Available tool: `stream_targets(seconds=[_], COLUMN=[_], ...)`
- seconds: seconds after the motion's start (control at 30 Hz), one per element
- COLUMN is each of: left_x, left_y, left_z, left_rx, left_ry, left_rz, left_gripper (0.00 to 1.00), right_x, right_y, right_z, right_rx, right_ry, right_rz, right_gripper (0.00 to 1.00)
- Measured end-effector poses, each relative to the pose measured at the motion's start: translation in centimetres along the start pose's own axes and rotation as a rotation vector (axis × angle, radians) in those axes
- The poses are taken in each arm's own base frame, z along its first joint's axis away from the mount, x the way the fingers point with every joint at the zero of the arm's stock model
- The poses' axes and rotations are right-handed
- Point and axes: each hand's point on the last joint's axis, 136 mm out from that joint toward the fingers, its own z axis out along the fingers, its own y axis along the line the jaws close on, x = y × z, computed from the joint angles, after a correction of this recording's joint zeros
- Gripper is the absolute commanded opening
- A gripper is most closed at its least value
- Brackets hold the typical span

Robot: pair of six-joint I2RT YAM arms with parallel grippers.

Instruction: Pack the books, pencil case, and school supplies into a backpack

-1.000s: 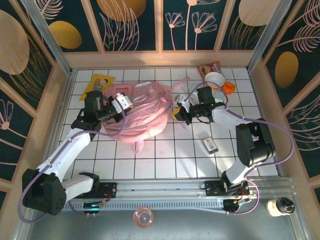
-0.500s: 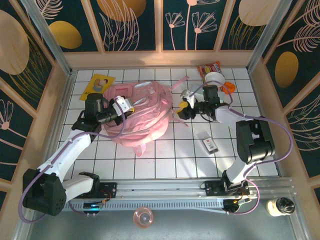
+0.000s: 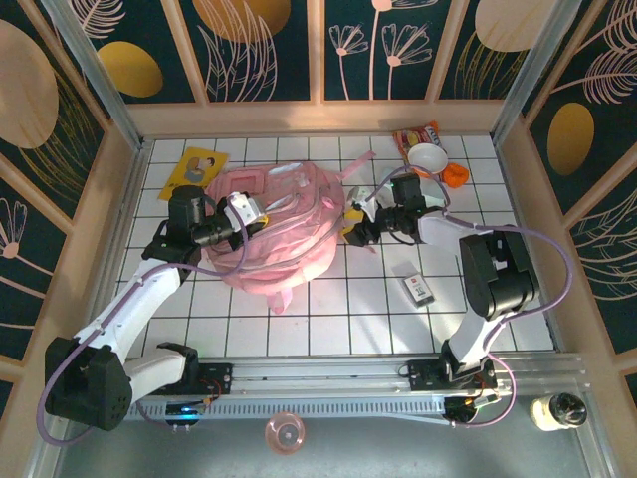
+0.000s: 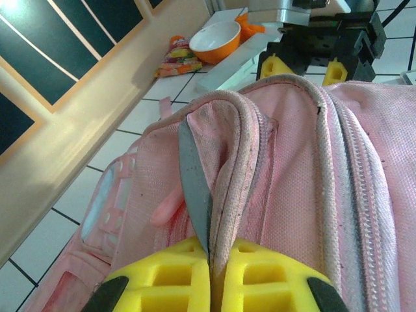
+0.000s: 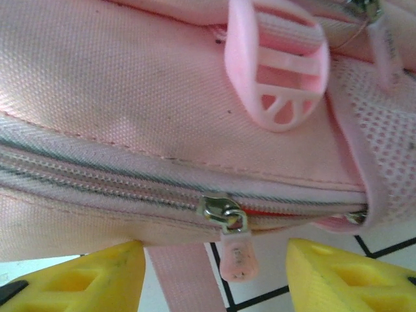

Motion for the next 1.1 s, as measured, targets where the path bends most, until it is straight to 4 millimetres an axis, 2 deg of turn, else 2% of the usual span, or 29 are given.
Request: stream_targets(seconds=[0.2,0.27,0.6,0.9,1.1], left_x=[0.0,0.0,0.5,-0.1,-0.5], left_y=[0.0,0.1,0.8,0.5,0.1], left_z=[0.0,0.0,0.1,0.1,0.0], left_rx=[0.002,-0.005,-0.050,-0.030,-0.001], left_ry=[-0.001,0.002,0.017,-0.015,-0.037], left_rz=[0.000,0.000,0.008,0.004,-0.013], left_gripper=[0.00,0.00,0.00,0.00,0.00], right_x=[-0.6,-0.7,-1.8,-2.2,-2.1], right_y=[0.1,0.0,0.2,1.1,1.5], right_z=[0.1,0.0,-0.8,-1.0,-0.7], right_rx=[-0.012,-0.011,-0.001,-0.041,-0.082], right_ry=[-0.026,-0.031,-0.049,-0.065,-0.079], right_rz=[-0.010,-0.002,0.018,0.036,0.080], right_gripper=[0.07,0.00,0.00,0.00,0.10])
